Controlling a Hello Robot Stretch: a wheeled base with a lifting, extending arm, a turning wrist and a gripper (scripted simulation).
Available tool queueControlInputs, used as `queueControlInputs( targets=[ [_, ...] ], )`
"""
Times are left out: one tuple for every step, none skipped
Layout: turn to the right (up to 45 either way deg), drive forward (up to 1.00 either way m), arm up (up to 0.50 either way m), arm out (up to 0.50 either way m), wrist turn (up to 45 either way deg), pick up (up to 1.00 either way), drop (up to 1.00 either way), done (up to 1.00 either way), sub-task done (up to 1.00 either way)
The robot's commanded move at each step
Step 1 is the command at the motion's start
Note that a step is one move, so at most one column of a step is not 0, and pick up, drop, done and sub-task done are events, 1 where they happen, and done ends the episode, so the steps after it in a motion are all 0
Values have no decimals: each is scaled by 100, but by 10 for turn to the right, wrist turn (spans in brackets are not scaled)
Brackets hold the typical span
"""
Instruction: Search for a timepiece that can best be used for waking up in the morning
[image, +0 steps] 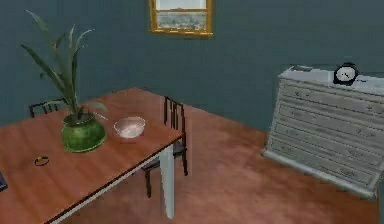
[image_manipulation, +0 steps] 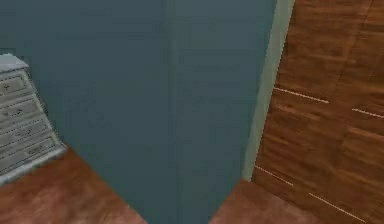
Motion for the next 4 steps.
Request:
queueControlInputs(
  targets=[
    [390, 0, 0, 0, 0, 0, 0, 0, 0],
    [0, 100, 0, 0, 0, 0, 0, 0, 0],
    [90, 0, 0, 0, 0, 0, 0, 0, 0],
    [0, 20, 0, 0, 0, 0, 0, 0, 0]
  ],
)
